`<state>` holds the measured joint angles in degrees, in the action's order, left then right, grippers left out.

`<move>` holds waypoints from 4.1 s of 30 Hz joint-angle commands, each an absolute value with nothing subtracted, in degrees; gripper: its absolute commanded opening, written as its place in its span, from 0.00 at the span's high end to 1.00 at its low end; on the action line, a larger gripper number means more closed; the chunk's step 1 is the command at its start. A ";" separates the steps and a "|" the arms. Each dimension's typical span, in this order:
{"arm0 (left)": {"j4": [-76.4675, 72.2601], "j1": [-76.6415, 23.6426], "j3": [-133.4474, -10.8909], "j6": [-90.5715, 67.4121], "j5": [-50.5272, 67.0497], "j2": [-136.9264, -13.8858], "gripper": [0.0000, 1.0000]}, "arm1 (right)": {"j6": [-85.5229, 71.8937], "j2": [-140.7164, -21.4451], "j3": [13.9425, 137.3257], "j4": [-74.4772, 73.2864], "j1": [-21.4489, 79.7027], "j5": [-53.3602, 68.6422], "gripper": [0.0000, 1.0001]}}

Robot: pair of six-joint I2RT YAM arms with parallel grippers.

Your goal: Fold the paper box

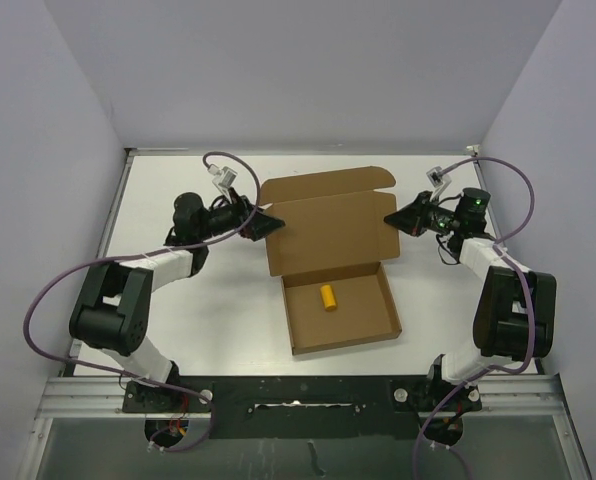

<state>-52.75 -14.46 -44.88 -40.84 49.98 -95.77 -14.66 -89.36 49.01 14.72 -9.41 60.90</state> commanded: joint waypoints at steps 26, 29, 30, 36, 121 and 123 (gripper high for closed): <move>-22.93 -19.06 -48.95 -9.06 29.70 -81.34 1.00 | -9.46 -80.70 50.72 14.39 -7.65 72.63 0.53; -24.81 -17.50 -47.15 -4.91 31.97 -80.12 1.00 | -11.62 -81.94 51.35 16.74 -10.07 78.20 0.36; -25.47 -17.08 -46.71 -4.10 32.33 -79.69 1.00 | -11.46 -81.87 51.66 16.67 -10.94 79.18 0.35; -26.77 -15.92 -45.55 -2.16 33.72 -78.34 1.00 | 5.34 -77.77 56.56 -2.95 -16.12 77.45 0.34; -31.50 -11.11 -45.53 -10.24 36.65 -80.75 1.00 | 29.99 -77.80 49.82 -13.38 11.71 87.10 0.19; -31.63 -11.15 -45.53 -10.28 37.80 -80.83 1.00 | 30.79 -77.72 50.11 -14.19 13.06 86.93 0.21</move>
